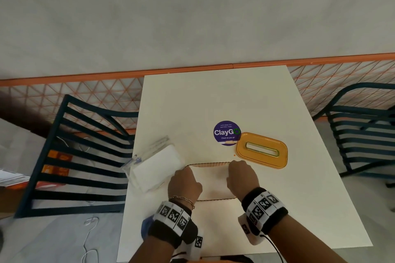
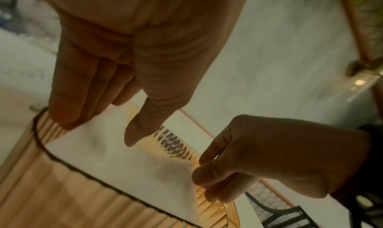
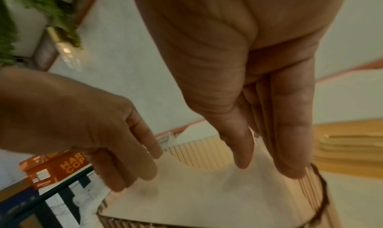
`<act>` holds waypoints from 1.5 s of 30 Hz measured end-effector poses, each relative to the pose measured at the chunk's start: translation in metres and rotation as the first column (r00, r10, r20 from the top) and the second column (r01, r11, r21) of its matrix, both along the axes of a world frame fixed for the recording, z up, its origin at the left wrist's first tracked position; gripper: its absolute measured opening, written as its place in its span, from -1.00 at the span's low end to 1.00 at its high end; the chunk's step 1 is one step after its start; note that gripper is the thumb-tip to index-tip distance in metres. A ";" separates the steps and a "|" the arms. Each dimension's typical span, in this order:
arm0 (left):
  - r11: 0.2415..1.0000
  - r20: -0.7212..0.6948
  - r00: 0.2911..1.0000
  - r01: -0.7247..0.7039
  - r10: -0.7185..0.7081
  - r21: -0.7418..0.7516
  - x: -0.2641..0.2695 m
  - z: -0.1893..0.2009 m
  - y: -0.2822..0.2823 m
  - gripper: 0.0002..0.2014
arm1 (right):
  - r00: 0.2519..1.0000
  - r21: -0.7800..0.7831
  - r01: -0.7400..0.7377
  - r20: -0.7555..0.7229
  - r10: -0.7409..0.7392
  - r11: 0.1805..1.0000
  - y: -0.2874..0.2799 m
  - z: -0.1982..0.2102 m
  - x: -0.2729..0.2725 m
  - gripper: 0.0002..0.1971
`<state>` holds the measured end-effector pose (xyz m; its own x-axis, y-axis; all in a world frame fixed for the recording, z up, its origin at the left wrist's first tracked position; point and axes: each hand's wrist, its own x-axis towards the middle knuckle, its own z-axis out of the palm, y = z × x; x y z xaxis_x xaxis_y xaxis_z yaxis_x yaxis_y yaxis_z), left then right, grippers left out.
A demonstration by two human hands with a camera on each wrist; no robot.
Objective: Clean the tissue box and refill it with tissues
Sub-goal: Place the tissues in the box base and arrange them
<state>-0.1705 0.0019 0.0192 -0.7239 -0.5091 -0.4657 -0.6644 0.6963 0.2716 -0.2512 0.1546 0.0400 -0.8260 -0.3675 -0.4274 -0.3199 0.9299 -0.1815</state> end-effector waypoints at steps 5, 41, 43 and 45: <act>0.961 -0.090 0.958 0.276 -0.273 0.012 -0.001 -0.016 -0.006 -0.53 | 0.985 -0.115 -0.164 0.040 0.169 0.980 0.006 -0.015 0.006 -0.54; 1.000 0.102 0.995 -0.006 0.003 0.030 -0.006 -0.031 -0.168 -0.12 | 0.980 -0.288 0.170 -0.054 -0.193 0.942 0.019 -0.021 0.000 -0.56; 0.997 0.112 0.994 -0.022 0.014 0.071 -0.006 -0.032 -0.170 -0.17 | 0.980 -0.280 0.165 -0.058 -0.188 0.946 0.018 -0.021 0.000 -0.55; 0.993 0.106 0.994 -0.037 0.024 0.114 -0.005 -0.032 -0.171 -0.24 | 0.982 -0.263 0.158 -0.060 -0.179 0.952 0.017 -0.021 0.000 -0.54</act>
